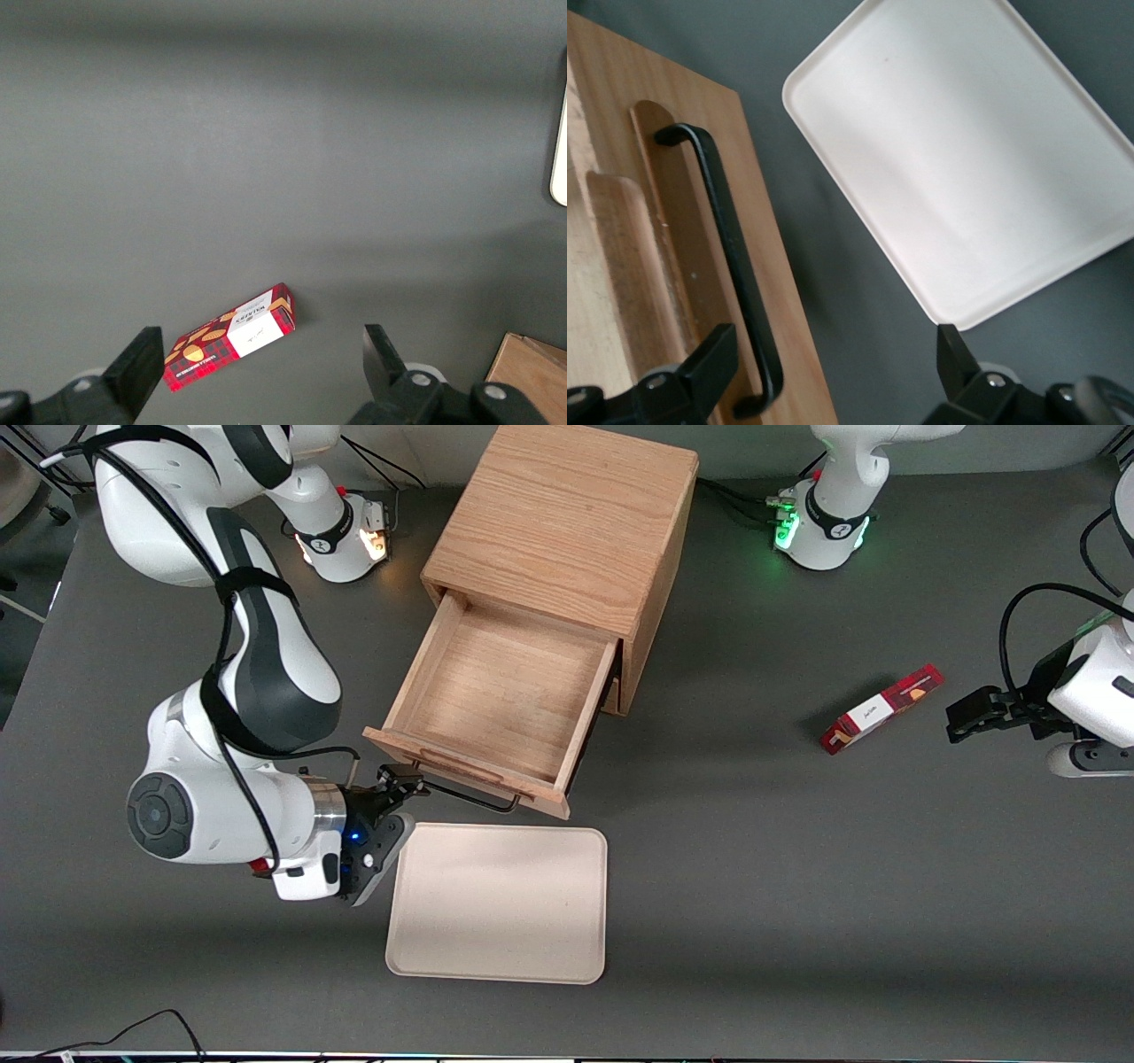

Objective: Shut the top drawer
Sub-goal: 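Lower the right gripper beside the drawer front near its black handle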

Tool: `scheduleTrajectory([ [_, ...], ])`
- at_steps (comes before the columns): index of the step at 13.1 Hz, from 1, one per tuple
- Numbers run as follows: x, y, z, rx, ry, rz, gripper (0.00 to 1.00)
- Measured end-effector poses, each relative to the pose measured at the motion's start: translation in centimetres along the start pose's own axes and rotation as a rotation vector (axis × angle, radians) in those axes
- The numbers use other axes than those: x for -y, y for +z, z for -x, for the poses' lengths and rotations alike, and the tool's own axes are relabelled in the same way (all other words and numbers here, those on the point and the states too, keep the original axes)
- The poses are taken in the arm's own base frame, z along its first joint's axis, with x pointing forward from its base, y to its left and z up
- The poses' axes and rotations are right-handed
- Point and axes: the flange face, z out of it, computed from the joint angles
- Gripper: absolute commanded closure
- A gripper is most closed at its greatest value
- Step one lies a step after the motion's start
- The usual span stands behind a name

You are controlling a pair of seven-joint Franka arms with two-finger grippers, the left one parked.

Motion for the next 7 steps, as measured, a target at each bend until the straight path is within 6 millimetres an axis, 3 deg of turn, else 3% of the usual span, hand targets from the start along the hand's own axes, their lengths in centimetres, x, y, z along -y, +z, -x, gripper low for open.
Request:
scheduleTrajectory([
  [7, 1.4, 1.7, -1.0, 0.021, -0.020, -0.018, 0.00],
])
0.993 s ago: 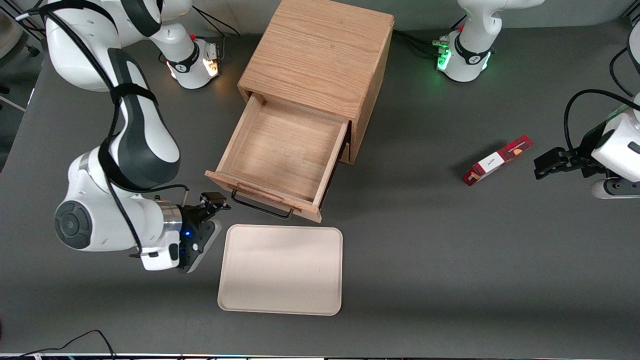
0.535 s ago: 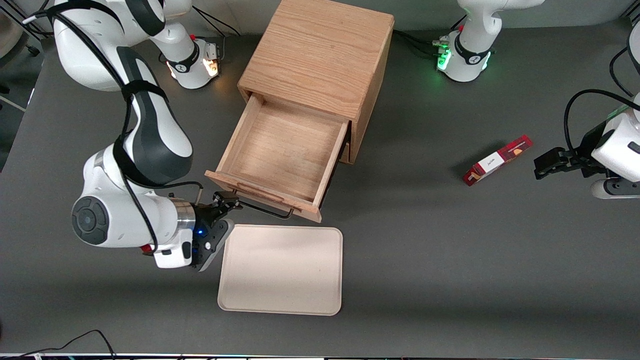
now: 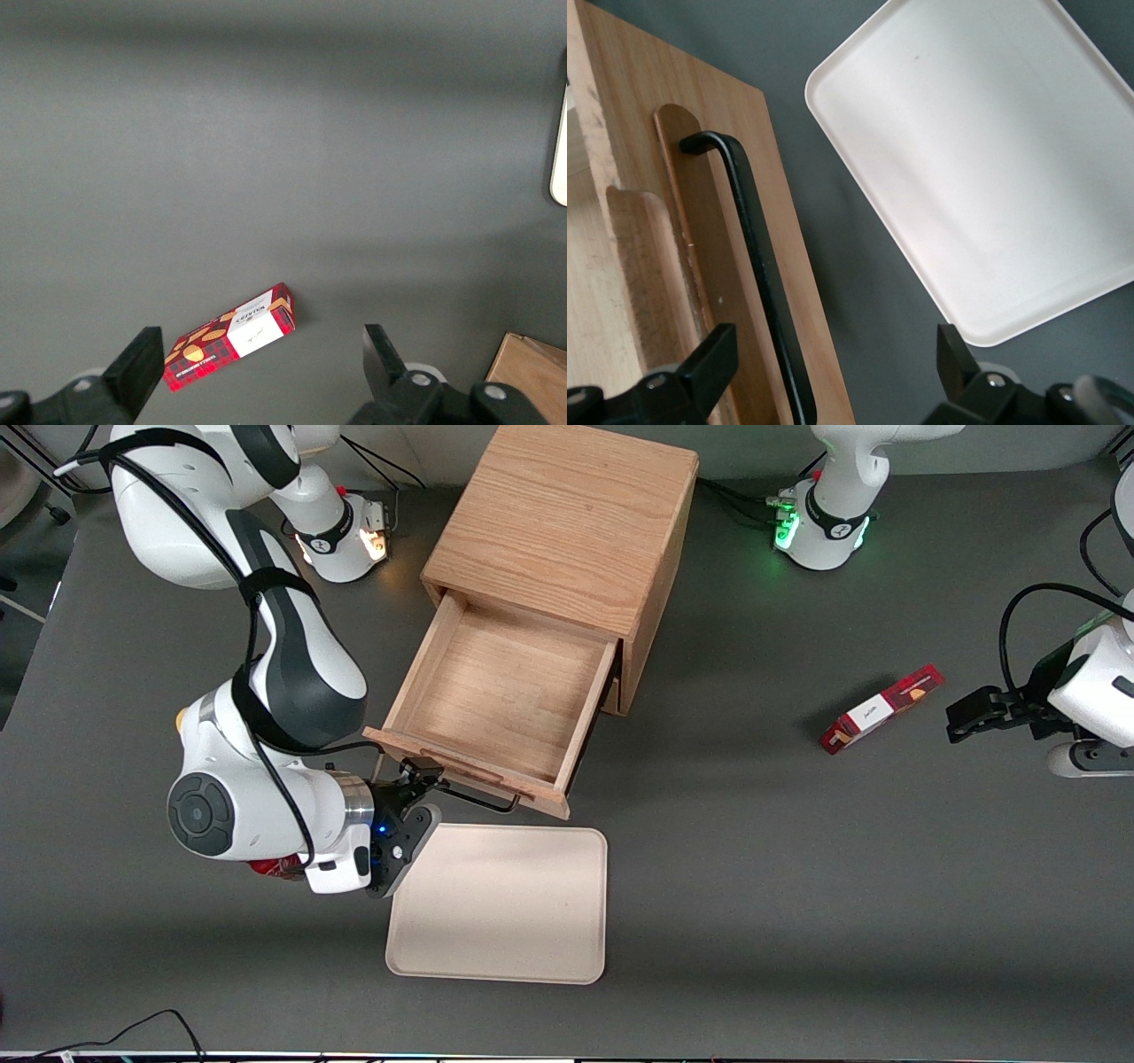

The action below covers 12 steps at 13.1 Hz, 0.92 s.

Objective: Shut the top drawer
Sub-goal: 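Lower the right gripper beside the drawer front near its black handle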

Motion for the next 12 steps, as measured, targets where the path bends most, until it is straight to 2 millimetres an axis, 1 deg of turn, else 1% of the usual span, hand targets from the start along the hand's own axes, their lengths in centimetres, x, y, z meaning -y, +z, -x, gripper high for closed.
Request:
scheduleTrajectory([
  [5, 0.1, 1.9, -0.1, 0.030, 0.001, -0.019, 0.00],
  [8, 0.3, 2.1, -0.1, 0.035, -0.002, -0.022, 0.00],
  [12, 0.1, 2.9, 0.1, 0.056, -0.001, -0.017, 0.00],
])
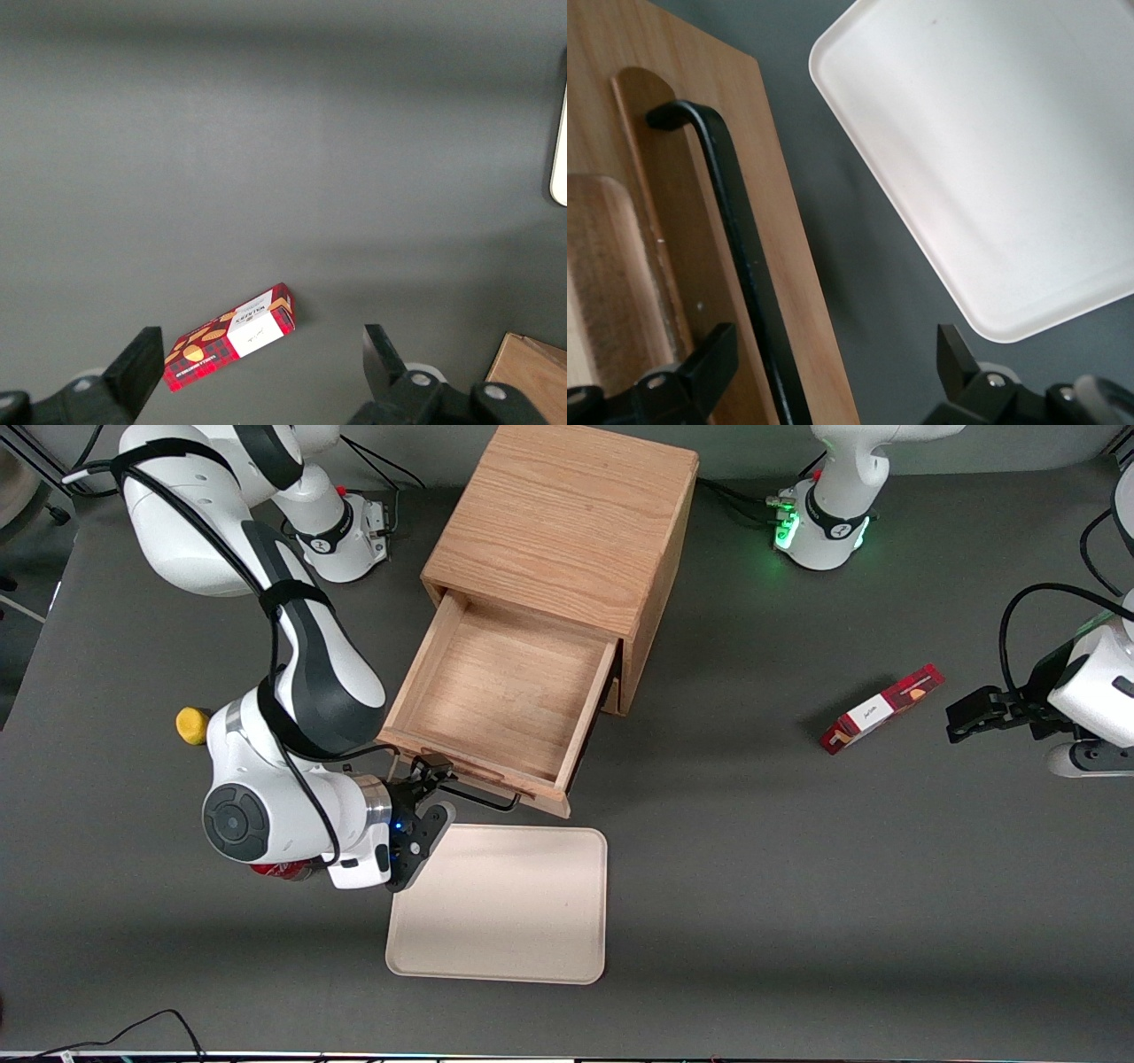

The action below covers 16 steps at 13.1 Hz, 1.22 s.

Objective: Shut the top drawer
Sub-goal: 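Lower the right gripper beside the drawer front near its black handle, then push the drawer front with the right gripper into the cabinet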

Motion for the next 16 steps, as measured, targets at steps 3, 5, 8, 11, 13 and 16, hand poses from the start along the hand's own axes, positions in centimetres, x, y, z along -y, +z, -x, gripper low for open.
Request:
scheduleTrajectory([
  [3, -0.4, 0.9, 0.3, 0.034, 0.002, 0.017, 0.00],
  [5, -0.5, 1.4, 0.4, 0.045, 0.004, 0.019, 0.00],
  [8, 0.0, 1.7, 0.2, 0.050, -0.006, 0.016, 0.00],
  [11, 1.3, 2.8, -0.4, 0.067, -0.026, 0.000, 0.00],
  [13, 2.9, 3.4, -0.9, 0.076, -0.050, -0.017, 0.00],
  [16, 5.0, 3.3, -0.7, 0.090, -0.074, -0.028, 0.00],
])
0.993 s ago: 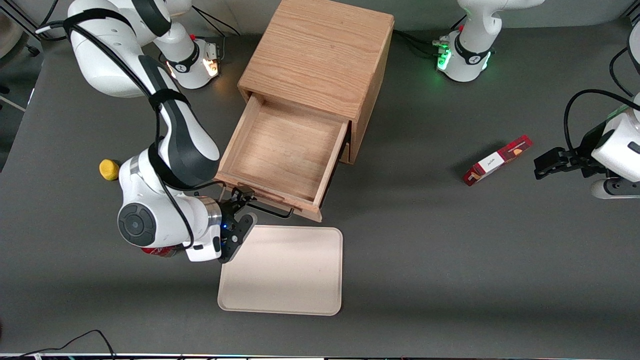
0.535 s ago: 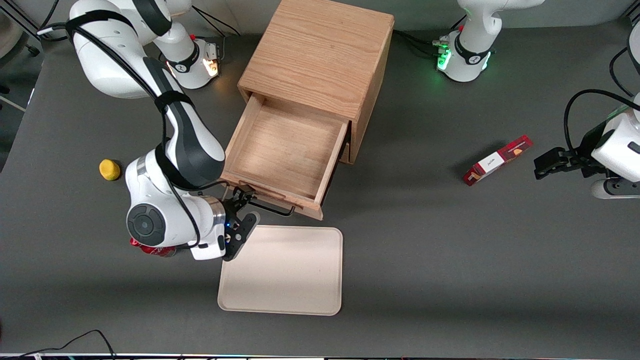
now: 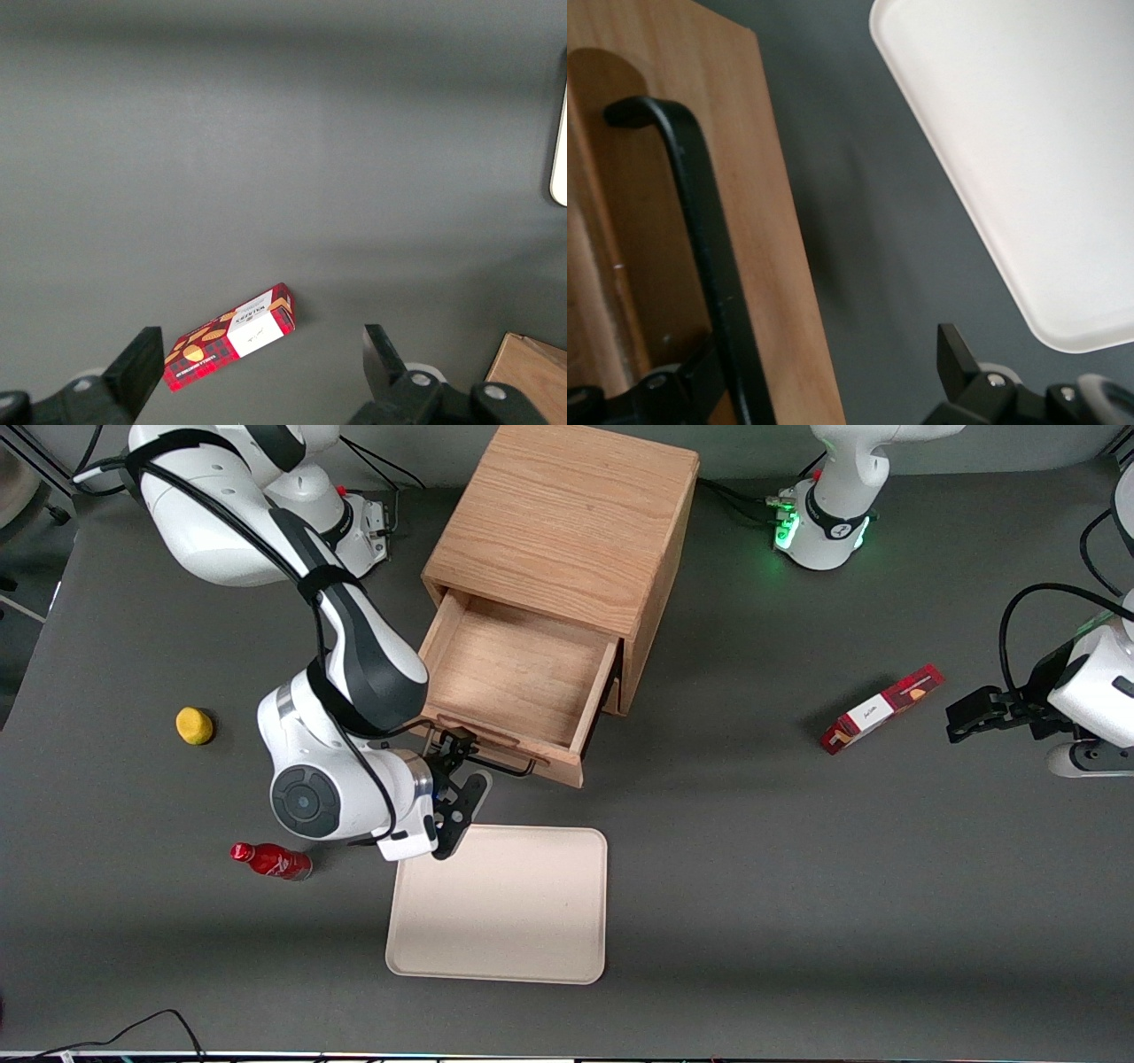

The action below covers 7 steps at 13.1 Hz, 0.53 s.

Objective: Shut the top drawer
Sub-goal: 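Push the drawer front with the right gripper into the cabinet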

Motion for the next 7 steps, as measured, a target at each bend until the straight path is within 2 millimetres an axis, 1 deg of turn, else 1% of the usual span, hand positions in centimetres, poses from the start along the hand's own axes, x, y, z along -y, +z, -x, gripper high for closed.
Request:
scheduleTrajectory([
  [3, 1.9, 0.1, 0.3, 0.017, -0.019, -0.007, 0.00],
  [7, 4.6, 1.0, 0.0, 0.040, -0.049, -0.028, 0.00],
])
